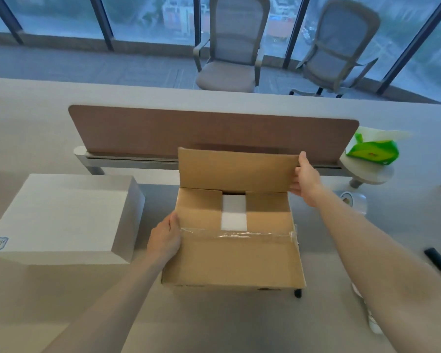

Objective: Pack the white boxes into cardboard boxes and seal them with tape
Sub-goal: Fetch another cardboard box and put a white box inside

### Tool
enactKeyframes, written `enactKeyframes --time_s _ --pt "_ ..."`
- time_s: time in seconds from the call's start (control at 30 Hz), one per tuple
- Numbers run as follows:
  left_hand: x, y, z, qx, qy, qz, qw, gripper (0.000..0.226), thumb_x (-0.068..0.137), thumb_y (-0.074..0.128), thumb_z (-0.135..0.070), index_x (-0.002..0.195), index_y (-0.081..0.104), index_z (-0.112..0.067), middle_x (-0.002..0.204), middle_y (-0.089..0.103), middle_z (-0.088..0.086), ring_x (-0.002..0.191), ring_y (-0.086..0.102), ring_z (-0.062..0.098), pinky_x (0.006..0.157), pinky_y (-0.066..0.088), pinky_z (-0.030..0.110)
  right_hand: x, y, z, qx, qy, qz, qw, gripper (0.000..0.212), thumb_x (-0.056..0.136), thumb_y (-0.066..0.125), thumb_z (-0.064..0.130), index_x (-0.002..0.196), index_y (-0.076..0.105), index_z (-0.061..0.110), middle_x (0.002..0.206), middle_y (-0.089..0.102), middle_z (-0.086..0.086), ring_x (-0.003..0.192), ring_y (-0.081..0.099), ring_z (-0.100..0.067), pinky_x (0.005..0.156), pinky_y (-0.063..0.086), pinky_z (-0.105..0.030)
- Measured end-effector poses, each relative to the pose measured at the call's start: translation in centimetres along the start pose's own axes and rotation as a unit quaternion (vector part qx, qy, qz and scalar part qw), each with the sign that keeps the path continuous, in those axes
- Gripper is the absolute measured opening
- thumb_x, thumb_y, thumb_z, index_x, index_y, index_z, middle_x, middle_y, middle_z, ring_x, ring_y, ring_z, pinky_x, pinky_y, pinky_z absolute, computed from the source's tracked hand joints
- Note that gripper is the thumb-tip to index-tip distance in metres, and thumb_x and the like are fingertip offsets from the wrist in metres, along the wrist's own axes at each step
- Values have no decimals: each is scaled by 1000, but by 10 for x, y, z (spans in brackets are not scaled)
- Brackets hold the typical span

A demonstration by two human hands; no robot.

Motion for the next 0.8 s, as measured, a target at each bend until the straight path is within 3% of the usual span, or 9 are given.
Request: enactKeyframes --time_s 0.07,0.17,0.27,0.33,0.4,0.43,0.53,0.67,0.8 --pt "-6 1 4 -21 -27 -3 999 62 105 15 -52 138 57 -21 136 60 10 131 49 36 108 35 46 -23 -5 1 -21 -47 7 999 84 96 24 68 110 66 -2 112 69 -20 108 63 -32 98 46 -37" --pt "-14 0 9 -85 -57 -20 995 71 102 6 -59 134 61 -26 135 60 10 132 48 35 112 31 48 -56 -10 -11 -40 -99 26 994 63 103 32 49 94 74 2 101 74 -8 104 63 -30 103 41 -37" --pt "-18 -5 12 -185 -54 -80 978 69 104 11 -58 129 67 -25 124 67 7 124 54 30 106 35 42 -66 -19 -39 -191 -178 12 965 23 99 55 20 110 73 11 120 69 -4 120 58 -22 109 41 -39" --pt "-21 -8 11 -213 -31 -103 971 65 103 21 -59 118 72 -22 114 69 5 116 57 29 94 36 36 -74 -18 -61 -293 -195 17 936 33 96 60 18 129 63 16 132 62 -2 124 56 -19 110 41 -41" --pt "-23 -8 8 -207 -8 -95 974 56 100 34 -59 114 73 -21 106 66 -1 108 56 24 88 35 33 -80 -19 -77 -315 -169 -3 934 49 94 62 23 141 49 18 140 54 -3 123 55 -21 106 43 -40" --pt "-21 -7 8 -186 -4 -82 979 51 100 42 -57 121 71 -22 108 65 -4 107 55 21 89 37 33 -81 -20 -82 -310 -141 -25 940 56 93 64 26 144 44 16 143 50 -5 123 55 -23 104 43 -40" --pt "-13 -1 14 -82 -6 -38 996 59 95 48 -62 144 53 -30 132 64 -2 122 55 26 104 45 42 -78 -24 -96 -318 -54 -77 943 70 88 69 37 145 38 11 145 47 -10 127 50 -28 103 41 -41" --pt "-8 4 17 -55 -8 -17 998 57 100 38 -60 150 42 -33 141 59 6 130 50 32 109 41 46 -81 -23 -108 -260 41 -75 962 36 89 67 42 100 65 8 110 67 -14 97 64 -29 84 57 -42" --pt "-9 3 14 -64 11 -24 998 52 104 35 -53 151 42 -30 141 59 7 130 50 33 108 40 44 -85 -24 -110 -198 83 -85 973 37 87 71 43 99 64 9 99 67 -9 93 65 -26 82 55 -41"
Point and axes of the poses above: each hand's wrist, its own x-axis towards the middle knuckle, its own y-axis out of the palm, z = x × y, the point moved 5 cm from there along x, towards the middle knuckle
